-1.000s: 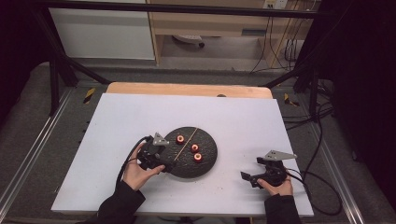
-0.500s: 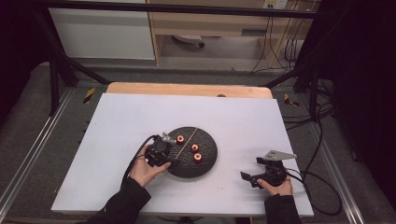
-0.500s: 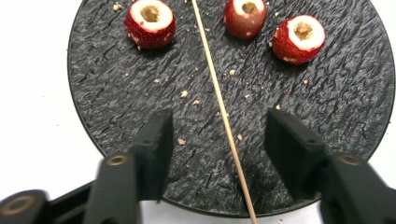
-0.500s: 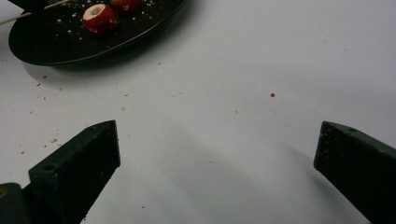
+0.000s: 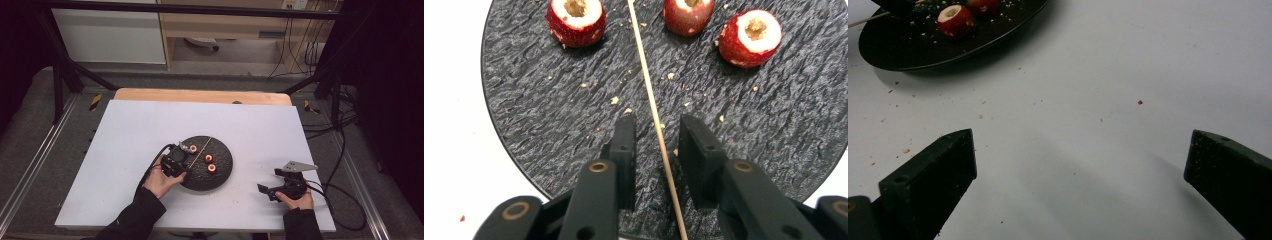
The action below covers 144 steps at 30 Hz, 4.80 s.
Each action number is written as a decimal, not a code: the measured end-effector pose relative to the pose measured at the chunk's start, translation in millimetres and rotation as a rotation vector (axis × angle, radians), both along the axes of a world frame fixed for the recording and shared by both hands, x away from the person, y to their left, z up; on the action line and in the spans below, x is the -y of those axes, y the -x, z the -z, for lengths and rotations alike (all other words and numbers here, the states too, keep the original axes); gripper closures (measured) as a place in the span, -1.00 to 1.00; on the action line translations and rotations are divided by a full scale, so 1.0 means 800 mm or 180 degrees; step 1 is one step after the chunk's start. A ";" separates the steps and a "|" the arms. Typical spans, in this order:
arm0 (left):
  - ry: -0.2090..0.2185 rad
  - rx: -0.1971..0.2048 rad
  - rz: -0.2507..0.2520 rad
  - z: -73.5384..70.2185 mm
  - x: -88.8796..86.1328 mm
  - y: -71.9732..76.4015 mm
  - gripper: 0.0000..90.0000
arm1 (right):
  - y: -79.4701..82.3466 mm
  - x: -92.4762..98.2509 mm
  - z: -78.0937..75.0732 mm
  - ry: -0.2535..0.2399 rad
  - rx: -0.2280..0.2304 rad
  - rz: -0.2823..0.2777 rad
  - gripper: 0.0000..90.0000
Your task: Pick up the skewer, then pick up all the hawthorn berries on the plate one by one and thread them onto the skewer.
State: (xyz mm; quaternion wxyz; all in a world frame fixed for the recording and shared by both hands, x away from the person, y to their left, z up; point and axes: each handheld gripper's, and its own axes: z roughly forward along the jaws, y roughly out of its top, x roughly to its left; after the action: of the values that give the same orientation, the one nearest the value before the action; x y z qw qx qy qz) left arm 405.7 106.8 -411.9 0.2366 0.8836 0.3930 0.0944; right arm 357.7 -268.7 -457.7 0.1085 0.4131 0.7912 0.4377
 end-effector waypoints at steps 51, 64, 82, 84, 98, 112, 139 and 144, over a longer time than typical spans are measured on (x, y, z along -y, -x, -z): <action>0.0683 0.0432 -0.0071 -0.016 -0.069 0.030 0.95 | 0.000 -0.001 0.001 -0.0011 -0.0013 0.0026 -0.99; 0.1024 0.0661 0.0036 -0.006 -0.120 0.061 0.95 | -0.001 -0.012 -0.006 -0.0003 -0.0053 0.0007 -0.99; 0.0992 0.0672 0.0237 0.022 -0.154 0.089 0.95 | -0.016 -0.067 -0.032 0.0154 -0.0129 -0.0184 -0.99; 0.0998 0.0660 0.0227 0.023 -0.157 0.089 0.95 | -0.017 -0.074 -0.035 0.0148 -0.0130 -0.0190 -0.99; 0.0997 0.0618 0.0253 0.024 -0.161 0.091 0.95 | -0.035 -0.133 -0.056 0.0412 -0.0129 -0.0268 -0.99; 0.0979 0.0640 0.0256 0.023 -0.161 0.091 0.95 | -0.063 -0.200 -0.091 0.0846 -0.0318 -0.0560 -0.91; 0.0959 0.0640 0.0280 0.022 -0.159 0.091 0.95 | -0.108 -0.251 -0.066 0.1289 -0.1091 -0.0634 -0.09; 0.0945 0.0646 0.0292 0.022 -0.157 0.091 0.95 | -0.110 -0.252 -0.065 0.1252 -0.1176 -0.0577 0.10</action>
State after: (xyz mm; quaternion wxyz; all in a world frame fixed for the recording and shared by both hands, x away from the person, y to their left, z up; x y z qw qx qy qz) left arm 333.0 232.8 -429.7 0.4070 0.8418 0.3360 0.1132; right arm 445.7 -66.9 -405.8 0.0010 0.3844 0.9010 0.2010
